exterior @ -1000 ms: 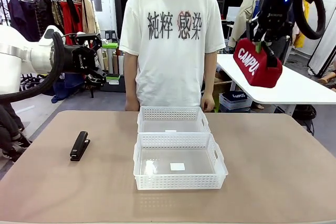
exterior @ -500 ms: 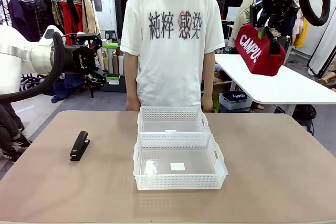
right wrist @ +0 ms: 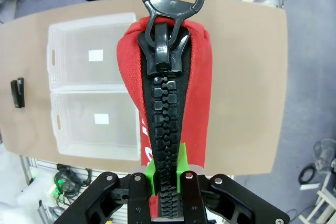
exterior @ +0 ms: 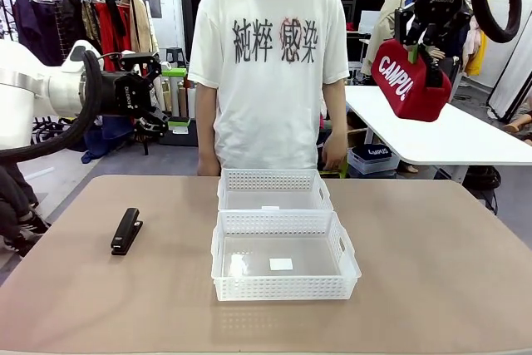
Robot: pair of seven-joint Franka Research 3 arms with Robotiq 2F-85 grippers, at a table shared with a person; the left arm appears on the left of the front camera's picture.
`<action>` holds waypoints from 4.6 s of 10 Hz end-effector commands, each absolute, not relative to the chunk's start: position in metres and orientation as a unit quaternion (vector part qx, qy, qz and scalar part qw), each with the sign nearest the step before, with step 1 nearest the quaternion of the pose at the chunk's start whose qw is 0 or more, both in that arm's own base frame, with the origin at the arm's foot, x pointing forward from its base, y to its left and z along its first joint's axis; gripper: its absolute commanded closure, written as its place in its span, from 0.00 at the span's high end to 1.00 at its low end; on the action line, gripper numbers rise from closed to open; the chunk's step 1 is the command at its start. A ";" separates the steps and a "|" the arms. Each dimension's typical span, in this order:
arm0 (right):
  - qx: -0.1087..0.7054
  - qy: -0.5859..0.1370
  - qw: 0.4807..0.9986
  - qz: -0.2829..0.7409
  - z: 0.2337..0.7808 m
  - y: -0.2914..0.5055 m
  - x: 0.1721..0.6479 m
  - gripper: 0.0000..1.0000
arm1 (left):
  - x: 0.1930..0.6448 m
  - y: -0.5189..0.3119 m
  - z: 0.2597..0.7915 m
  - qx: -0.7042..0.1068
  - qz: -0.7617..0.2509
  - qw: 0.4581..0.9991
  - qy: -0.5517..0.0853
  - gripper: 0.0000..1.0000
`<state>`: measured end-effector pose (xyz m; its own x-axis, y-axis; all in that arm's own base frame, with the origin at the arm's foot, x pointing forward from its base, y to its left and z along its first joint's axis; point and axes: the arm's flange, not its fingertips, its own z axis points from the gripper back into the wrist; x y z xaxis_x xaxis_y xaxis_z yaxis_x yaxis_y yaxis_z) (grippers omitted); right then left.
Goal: Distribute items into two baskets.
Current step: Move the picked Pencil pouch towards the Organizing basket indicated by the person, stopping as directed.
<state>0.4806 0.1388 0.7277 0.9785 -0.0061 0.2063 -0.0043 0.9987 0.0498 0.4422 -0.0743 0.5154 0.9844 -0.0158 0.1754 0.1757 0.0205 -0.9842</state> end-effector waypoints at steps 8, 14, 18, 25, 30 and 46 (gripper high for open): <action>0.025 -0.106 0.994 -0.001 0.730 0.138 0.478 0.00 | 0.441 -0.073 0.518 -0.695 -0.070 0.713 -0.059 1.00; 0.025 -0.106 0.994 -0.001 0.730 0.138 0.478 0.00 | 0.441 -0.073 0.518 -0.695 -0.070 0.713 -0.059 1.00; 0.025 -0.106 0.994 -0.001 0.730 0.138 0.478 0.00 | 0.441 -0.073 0.518 -0.695 -0.070 0.713 -0.059 1.00; 0.036 -0.106 0.990 0.080 0.728 0.149 0.471 0.00 | 0.441 -0.073 0.518 -0.695 -0.070 0.713 -0.059 1.00; 0.021 -0.136 0.932 0.336 0.731 0.195 0.456 0.00 | 0.441 -0.073 0.518 -0.695 -0.070 0.713 -0.059 1.00; -0.045 -0.096 0.656 0.747 0.626 0.319 0.433 0.00 | 0.441 -0.073 0.518 -0.695 -0.070 0.713 -0.059 1.00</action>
<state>0.4356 0.3245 0.6283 -0.0980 0.9921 0.0784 -0.9823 -0.0838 -0.1673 0.4422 -0.0744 0.5153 0.9844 -0.0160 0.1753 0.1757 0.0208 -0.9842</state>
